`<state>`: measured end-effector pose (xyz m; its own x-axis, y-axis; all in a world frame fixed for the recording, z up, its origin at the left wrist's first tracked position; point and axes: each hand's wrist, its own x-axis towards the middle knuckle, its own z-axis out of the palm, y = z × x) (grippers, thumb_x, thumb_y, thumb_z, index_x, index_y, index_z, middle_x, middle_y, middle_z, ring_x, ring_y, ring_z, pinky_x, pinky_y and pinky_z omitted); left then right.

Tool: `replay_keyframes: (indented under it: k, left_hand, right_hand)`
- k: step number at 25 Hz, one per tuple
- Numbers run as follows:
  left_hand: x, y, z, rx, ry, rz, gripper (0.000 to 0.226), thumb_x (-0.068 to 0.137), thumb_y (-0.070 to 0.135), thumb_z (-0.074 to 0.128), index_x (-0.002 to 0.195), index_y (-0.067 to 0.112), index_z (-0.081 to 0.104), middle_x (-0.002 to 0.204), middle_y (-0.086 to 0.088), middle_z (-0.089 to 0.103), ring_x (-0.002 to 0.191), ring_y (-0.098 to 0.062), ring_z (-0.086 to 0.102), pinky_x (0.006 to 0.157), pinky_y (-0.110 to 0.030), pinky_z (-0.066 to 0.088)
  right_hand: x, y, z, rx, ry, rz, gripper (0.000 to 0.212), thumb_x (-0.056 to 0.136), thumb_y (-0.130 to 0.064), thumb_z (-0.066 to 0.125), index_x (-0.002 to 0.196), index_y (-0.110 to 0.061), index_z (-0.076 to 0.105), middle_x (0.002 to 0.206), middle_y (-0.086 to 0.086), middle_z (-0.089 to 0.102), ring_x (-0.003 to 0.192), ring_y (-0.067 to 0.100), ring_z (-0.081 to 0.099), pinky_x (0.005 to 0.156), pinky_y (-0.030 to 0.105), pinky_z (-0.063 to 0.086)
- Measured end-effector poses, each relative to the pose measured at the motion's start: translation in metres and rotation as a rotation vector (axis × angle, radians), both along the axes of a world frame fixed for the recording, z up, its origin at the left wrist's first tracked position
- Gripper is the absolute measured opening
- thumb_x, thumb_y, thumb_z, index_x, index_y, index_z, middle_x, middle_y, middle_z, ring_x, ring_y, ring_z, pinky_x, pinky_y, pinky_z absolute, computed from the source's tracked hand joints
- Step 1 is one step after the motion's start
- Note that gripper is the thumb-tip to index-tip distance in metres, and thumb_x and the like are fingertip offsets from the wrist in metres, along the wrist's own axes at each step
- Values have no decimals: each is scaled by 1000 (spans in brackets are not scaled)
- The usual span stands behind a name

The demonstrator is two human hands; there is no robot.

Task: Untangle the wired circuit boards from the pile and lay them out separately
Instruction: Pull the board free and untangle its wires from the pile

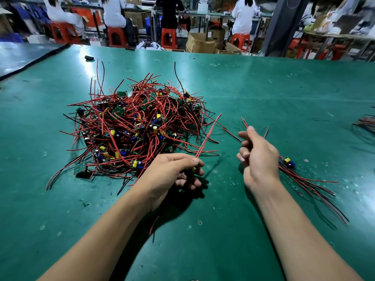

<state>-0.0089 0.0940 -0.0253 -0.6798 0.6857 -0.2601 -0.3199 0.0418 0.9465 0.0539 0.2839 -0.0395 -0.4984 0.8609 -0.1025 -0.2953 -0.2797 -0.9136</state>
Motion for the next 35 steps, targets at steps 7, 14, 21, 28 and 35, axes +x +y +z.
replay_keyframes:
  k: [7,14,21,28,35]
  left_hand:
    - [3,2,0,15,6,18,17,94,5,58,89,-2,73,68,-15,68,47,-20,60,42,-22,50]
    - [3,4,2,-47,-16,-13,14,90,8,64,87,-3,72,67,-14,67,47,-20,56,49,-22,42]
    - [4,2,2,-93,51,-105,17,89,13,66,83,-1,75,67,-12,70,51,-18,57,51,-23,44]
    - [5,2,4,-44,44,5,18,92,14,64,92,-2,73,84,-18,74,67,-23,71,57,-25,57]
    - [11,0,14,177,-159,-65,44,97,58,35,118,32,64,96,12,77,91,-1,71,64,-15,56]
  right_hand:
    - [3,-51,-5,154,-183,866,36,88,-39,75,96,-4,75,67,17,62,46,20,55,43,24,41]
    - [-4,-32,-4,299,-231,522,29,99,-37,62,91,-14,78,50,1,30,39,10,24,40,18,19]
    - [-7,-20,1,87,-111,273,45,102,-32,55,67,-12,75,55,-7,37,37,6,28,38,18,22]
    - [-1,-25,9,17,-162,311,58,96,-61,50,77,-12,74,57,-5,50,38,8,33,41,20,23]
    - [3,-66,6,889,-483,394,44,87,-38,76,128,-27,66,105,-7,66,81,3,60,76,10,45]
